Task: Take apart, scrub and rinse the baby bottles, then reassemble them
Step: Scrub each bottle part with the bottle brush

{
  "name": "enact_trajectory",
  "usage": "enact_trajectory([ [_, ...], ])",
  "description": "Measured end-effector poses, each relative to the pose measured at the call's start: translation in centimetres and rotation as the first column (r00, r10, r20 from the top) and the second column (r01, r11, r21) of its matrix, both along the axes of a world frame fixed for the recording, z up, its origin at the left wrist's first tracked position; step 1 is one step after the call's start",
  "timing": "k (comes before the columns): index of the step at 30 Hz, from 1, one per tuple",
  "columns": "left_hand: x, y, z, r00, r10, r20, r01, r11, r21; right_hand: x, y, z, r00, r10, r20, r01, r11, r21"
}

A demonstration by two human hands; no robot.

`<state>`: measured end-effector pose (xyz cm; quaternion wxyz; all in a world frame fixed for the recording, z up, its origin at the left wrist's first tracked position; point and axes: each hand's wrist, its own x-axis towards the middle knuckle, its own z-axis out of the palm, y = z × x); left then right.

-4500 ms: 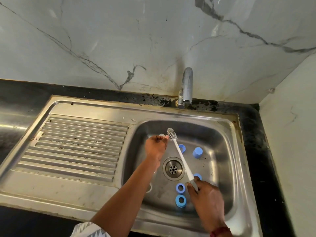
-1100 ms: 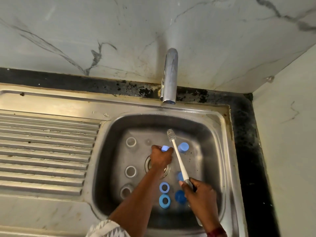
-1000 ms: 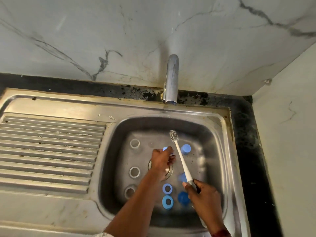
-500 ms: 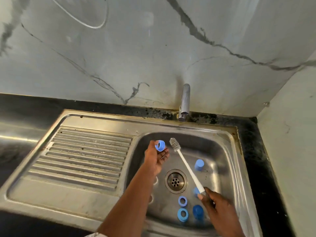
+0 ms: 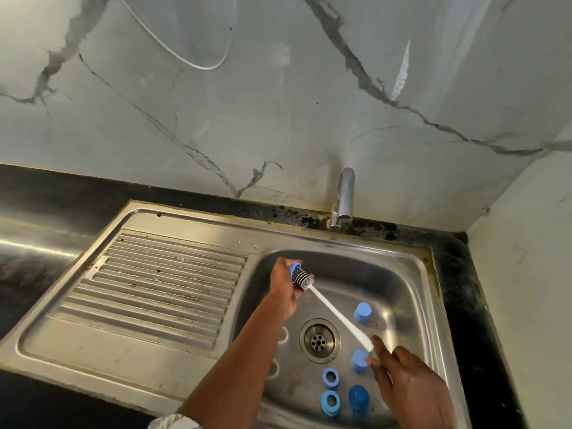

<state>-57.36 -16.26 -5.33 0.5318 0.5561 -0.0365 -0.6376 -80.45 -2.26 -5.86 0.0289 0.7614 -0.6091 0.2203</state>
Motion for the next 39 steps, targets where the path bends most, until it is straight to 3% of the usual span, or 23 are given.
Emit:
enact_trajectory([
  [4, 0.2, -0.9, -0.6, 0.998, -0.002, 0.059, 0.002, 1.0, -0.007, 1.0, -0.9, 1.4, 0.985, 0.007, -0.17, 0.009, 0.996, 0.094],
  [10, 0.8, -0.8, -0.4, 0.993, -0.107, 0.057, 0.112, 0.988, -0.107, 2.0, 0.2, 2.7, 0.999, 0.01, 0.039, -0.021, 0.951, 0.308],
  [16, 0.8, -0.1, 0.2, 0.983, -0.158, -0.093, 0.135, 0.967, -0.214, 1.1, -0.1, 2.2, 0.974, -0.042, 0.224, -0.084, 0.848, 0.523],
  [20, 1.3, 0.1, 0.1, 0.972, -0.148, -0.183, 0.104, 0.968, -0.228, 0.7, 0.3, 1.3, 0.97, 0.064, 0.232, -0.143, 0.93, 0.338],
  [22, 1.4, 0.5, 0.4, 0.962, -0.153, -0.225, 0.093, 0.962, -0.257, 0.7, 0.1, 1.5, 0.98, 0.083, 0.182, -0.14, 0.933, 0.331],
  [24, 1.4, 0.8, 0.7, 0.949, -0.166, -0.268, 0.087, 0.954, -0.285, 0.8, 0.2, 1.5, 0.985, 0.077, 0.155, -0.129, 0.923, 0.363],
  [29, 1.6, 1.2, 0.9, 0.932, -0.136, -0.337, 0.032, 0.955, -0.296, 0.6, -0.1, 2.5, 0.884, -0.134, 0.447, -0.198, 0.761, 0.618],
  [32, 2.0, 1.5, 0.7, 0.919, -0.114, -0.378, -0.005, 0.954, -0.3, 0.8, -0.5, 3.0, 0.85, -0.207, 0.485, -0.193, 0.734, 0.651],
  [36, 2.3, 1.9, 0.7, 0.912, -0.095, -0.399, -0.029, 0.956, -0.293, 1.1, -0.3, 2.4, 0.828, -0.198, 0.525, -0.174, 0.799, 0.576],
  [39, 2.3, 1.9, 0.8, 0.912, -0.069, -0.404, -0.046, 0.962, -0.269, 1.3, -0.1, 1.1, 0.914, -0.079, 0.397, -0.135, 0.865, 0.484],
])
